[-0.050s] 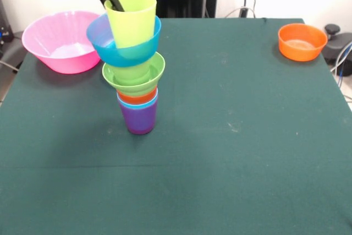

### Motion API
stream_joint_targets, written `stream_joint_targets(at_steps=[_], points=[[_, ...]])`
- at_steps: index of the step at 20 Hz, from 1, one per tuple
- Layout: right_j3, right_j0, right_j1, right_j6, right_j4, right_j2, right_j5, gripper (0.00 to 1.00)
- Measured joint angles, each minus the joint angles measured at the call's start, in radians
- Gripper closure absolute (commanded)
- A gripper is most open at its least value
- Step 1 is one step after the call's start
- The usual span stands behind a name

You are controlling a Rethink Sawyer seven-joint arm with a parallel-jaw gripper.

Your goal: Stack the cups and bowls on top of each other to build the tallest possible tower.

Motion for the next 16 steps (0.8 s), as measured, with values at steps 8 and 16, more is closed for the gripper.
stream_joint_targets(at_steps=[8, 16], points=[[0.035, 0.013, -0.013, 0.000, 0.000, -0.001, 0.000, 1.00], [0.047, 0.023, -0.029, 0.000, 0.000, -0.001, 0.000, 1.00]])
